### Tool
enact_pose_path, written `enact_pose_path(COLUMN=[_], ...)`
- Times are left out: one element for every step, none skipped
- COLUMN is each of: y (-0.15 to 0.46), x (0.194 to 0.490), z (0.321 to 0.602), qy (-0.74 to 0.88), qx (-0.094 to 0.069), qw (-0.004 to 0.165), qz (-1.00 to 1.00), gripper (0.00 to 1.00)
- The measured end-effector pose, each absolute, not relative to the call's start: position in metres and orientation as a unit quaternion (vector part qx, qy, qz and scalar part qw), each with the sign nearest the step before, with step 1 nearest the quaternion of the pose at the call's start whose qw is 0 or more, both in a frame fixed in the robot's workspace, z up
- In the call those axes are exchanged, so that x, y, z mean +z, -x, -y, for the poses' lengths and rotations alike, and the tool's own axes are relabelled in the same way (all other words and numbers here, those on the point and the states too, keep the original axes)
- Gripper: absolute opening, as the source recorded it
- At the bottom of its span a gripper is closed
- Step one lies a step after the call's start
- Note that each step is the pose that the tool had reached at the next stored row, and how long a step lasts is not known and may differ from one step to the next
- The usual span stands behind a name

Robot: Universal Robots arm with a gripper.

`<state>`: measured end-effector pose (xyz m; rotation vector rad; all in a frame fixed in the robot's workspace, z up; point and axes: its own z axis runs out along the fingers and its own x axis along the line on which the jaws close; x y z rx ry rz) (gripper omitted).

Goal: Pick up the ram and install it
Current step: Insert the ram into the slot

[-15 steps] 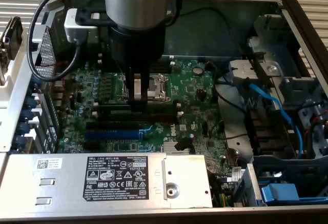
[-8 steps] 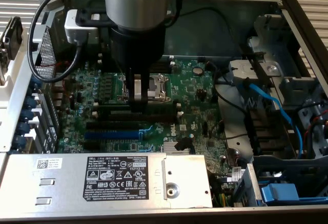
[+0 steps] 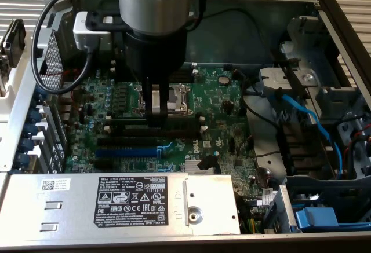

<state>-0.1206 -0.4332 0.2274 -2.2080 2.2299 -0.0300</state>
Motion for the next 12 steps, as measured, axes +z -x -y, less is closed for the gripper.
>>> enact_pose_path(y=[0.1206,0.1206,0.1206,0.1206,0.1206,0.1206,0.1206,0.1206,0.1206,0.1206,0.1206,0.1206], x=[0.2273,0.2272,0.2272,0.2272,0.2272,0.2272,0.2272,0.2272,0.2272,0.2272,0.2272,0.2272], z=[0.4332,0.4332,0.4332,0.4332,0.4332,0.4332,0.4332,0.4332,0.4332,0.4332,0.4332,0.4332], qy=[0.704,0.704,0.704,0.704,0.705,0.705,0.705,0.705,0.706,0.706,0.706,0.707], qx=[-0.010,-0.010,-0.010,-0.010,-0.010,-0.010,-0.010,-0.010,-0.010,-0.010,-0.010,-0.010], qw=[0.002,0.002,0.002,0.002,0.002,0.002,0.002,0.002,0.002,0.002,0.002,0.002], qz=[-0.710,-0.710,-0.710,-0.710,-0.710,-0.709,-0.709,-0.709,-0.708,-0.708,-0.708,-0.707], gripper=[0.13,0.13,0.13,0.13,0.13,0.13,0.13,0.13,0.13,0.13,0.13,0.13])
